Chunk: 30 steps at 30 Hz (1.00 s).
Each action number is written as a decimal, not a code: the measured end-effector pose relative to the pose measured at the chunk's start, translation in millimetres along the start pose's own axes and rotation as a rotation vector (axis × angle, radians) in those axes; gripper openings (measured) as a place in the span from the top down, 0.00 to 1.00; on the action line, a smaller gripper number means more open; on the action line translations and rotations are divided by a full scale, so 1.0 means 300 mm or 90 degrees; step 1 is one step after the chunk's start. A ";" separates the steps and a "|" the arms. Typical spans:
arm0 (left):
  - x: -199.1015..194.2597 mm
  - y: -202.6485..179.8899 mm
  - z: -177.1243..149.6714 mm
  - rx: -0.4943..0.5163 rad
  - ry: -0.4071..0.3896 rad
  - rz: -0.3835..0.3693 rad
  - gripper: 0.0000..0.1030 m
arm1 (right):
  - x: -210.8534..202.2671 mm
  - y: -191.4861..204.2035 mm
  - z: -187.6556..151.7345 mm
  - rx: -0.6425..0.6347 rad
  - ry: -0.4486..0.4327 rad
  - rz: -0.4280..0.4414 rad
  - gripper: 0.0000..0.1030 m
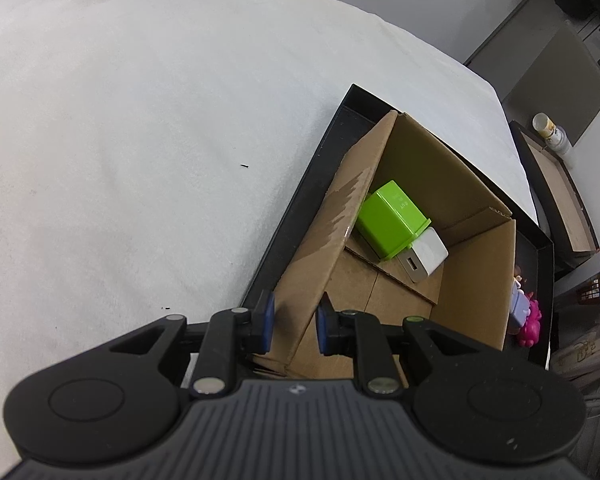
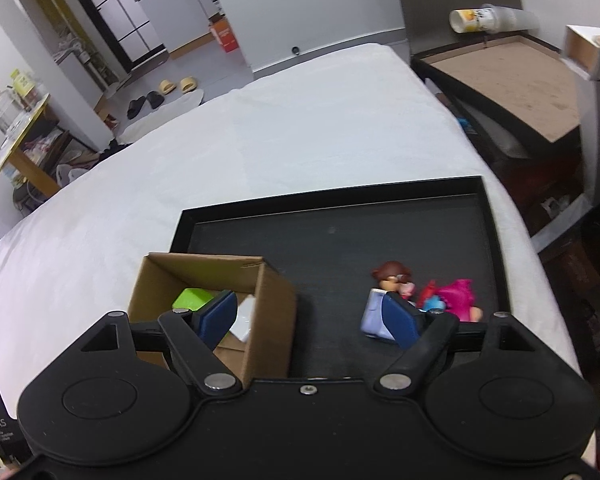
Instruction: Organize rigid objects
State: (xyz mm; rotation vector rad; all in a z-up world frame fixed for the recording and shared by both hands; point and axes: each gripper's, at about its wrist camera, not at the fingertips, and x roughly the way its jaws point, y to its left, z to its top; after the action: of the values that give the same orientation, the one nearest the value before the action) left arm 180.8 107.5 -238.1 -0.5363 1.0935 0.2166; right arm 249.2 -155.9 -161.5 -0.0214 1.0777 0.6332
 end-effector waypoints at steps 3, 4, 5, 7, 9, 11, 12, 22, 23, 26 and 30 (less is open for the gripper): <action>-0.001 -0.003 0.002 0.000 0.002 0.001 0.82 | -0.016 -0.032 0.001 0.008 -0.005 -0.005 0.23; 0.000 -0.003 0.002 -0.002 0.002 0.001 0.82 | -0.021 -0.043 0.001 0.010 -0.006 -0.007 0.23; 0.000 -0.003 0.002 -0.003 0.002 0.001 0.82 | -0.027 -0.056 0.001 0.013 -0.008 -0.008 0.22; 0.000 -0.005 0.003 -0.004 0.001 0.001 0.82 | -0.037 -0.077 0.003 0.018 -0.011 -0.008 0.20; 0.000 -0.004 0.003 -0.006 0.002 0.002 0.82 | -0.048 -0.095 0.003 0.022 -0.015 -0.003 0.14; 0.000 -0.006 0.002 -0.008 0.003 0.003 0.82 | -0.059 -0.120 0.003 0.027 -0.020 0.000 0.11; -0.001 -0.007 0.001 -0.007 0.003 0.003 0.82 | -0.062 -0.134 0.004 0.030 -0.022 0.001 0.09; 0.003 -0.007 0.003 -0.011 0.004 0.008 0.82 | -0.013 -0.267 -0.029 0.067 0.012 0.000 0.04; 0.004 -0.009 0.003 -0.011 0.004 0.010 0.82 | -0.010 -0.279 -0.033 0.071 0.009 -0.001 0.04; 0.007 -0.010 0.004 -0.016 0.004 0.010 0.82 | 0.009 -0.307 -0.041 0.065 0.006 -0.024 0.12; 0.008 -0.007 0.003 -0.017 0.005 0.007 0.82 | 0.061 -0.350 -0.052 0.079 0.030 -0.014 0.30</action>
State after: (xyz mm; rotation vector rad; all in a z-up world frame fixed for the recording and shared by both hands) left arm 183.3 105.9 -239.2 -0.5549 1.1034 0.2387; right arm 293.9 -238.8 -213.9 0.0586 1.1589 0.5474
